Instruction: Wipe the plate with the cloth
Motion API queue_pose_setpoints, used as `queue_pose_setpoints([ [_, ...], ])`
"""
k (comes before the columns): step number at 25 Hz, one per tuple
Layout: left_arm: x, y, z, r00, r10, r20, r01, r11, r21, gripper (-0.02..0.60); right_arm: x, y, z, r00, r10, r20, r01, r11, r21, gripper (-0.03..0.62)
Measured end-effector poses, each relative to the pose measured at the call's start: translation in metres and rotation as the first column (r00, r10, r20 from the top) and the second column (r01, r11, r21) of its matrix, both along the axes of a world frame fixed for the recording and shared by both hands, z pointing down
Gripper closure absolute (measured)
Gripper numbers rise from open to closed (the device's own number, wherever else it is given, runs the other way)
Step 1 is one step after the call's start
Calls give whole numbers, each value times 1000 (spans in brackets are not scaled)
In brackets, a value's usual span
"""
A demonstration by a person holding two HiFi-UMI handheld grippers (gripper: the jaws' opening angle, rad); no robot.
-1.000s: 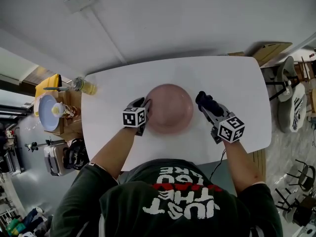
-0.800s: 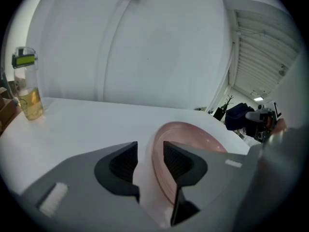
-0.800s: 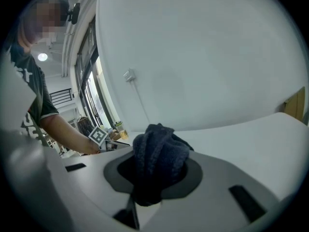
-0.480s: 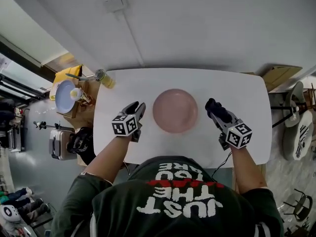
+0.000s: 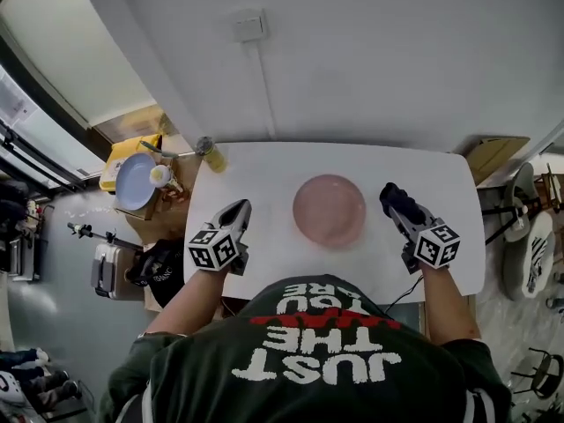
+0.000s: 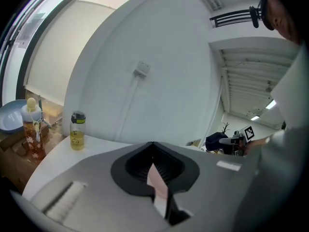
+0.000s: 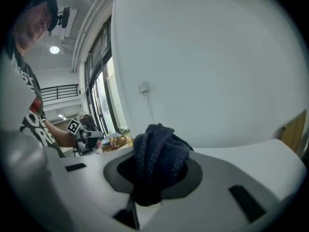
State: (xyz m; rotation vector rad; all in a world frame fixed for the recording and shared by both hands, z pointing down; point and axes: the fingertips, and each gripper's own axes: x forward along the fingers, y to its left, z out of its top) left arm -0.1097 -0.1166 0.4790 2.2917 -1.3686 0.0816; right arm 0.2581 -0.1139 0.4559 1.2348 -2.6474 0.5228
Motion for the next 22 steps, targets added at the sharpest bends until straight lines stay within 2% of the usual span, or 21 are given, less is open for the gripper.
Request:
queue_pose_setpoints([
  [5,-15,12,-15,996,84,23,-85,995,59,574,-7,21,-19,996,90,-4,-90,996,18,520],
  [12,-23,19,-11,996,88,-29,-87,995,51,575,-5,38,-25,988,156,-5,-156,987,39,520],
  [22,-13,21,-22,995,99,-24,-97,992,78,575,4,42,-23,983,181,-3,-181,983,45,520],
])
